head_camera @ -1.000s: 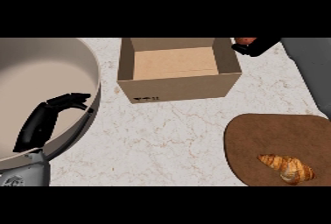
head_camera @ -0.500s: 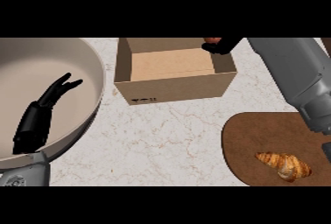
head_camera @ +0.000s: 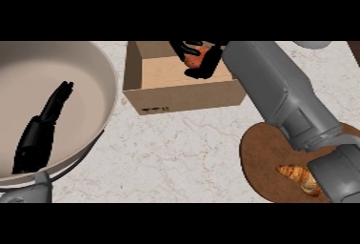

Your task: Pick the sweet potato from the cutting board and place it in the cardboard box

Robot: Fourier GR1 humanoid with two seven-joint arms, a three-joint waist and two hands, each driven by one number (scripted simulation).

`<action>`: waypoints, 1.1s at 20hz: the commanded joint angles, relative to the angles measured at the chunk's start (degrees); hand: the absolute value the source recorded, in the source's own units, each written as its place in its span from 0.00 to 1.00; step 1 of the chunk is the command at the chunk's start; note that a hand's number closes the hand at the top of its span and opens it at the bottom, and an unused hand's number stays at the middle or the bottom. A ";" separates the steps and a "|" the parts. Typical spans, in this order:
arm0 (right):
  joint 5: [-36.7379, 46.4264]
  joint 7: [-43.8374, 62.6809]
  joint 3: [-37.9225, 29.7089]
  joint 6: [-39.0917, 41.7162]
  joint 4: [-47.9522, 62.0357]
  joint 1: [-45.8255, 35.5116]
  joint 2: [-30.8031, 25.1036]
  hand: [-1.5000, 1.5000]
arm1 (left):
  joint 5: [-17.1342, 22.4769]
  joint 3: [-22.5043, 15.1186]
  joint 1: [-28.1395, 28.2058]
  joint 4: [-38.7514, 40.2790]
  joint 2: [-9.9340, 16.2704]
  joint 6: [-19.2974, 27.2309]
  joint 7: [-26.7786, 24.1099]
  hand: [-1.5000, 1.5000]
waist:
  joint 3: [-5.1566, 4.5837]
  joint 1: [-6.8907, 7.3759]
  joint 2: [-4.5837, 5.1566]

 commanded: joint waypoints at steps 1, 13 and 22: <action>2.02 1.20 1.59 -0.24 3.08 -1.00 3.05 1.00 | 1.72 -2.02 1.97 4.33 -2.77 -3.10 4.38 0.50 | -1.20 -0.12 0.80; -2.90 2.84 -3.23 0.52 7.87 1.21 8.36 0.00 | 1.91 -4.38 3.13 3.55 -2.83 -1.75 4.80 0.50 | -1.13 0.11 1.07; -17.14 8.68 -18.09 7.13 10.95 -1.94 4.66 0.00 | 2.61 -4.08 4.35 2.59 -1.49 -1.04 3.09 0.50 | -1.13 -0.37 1.59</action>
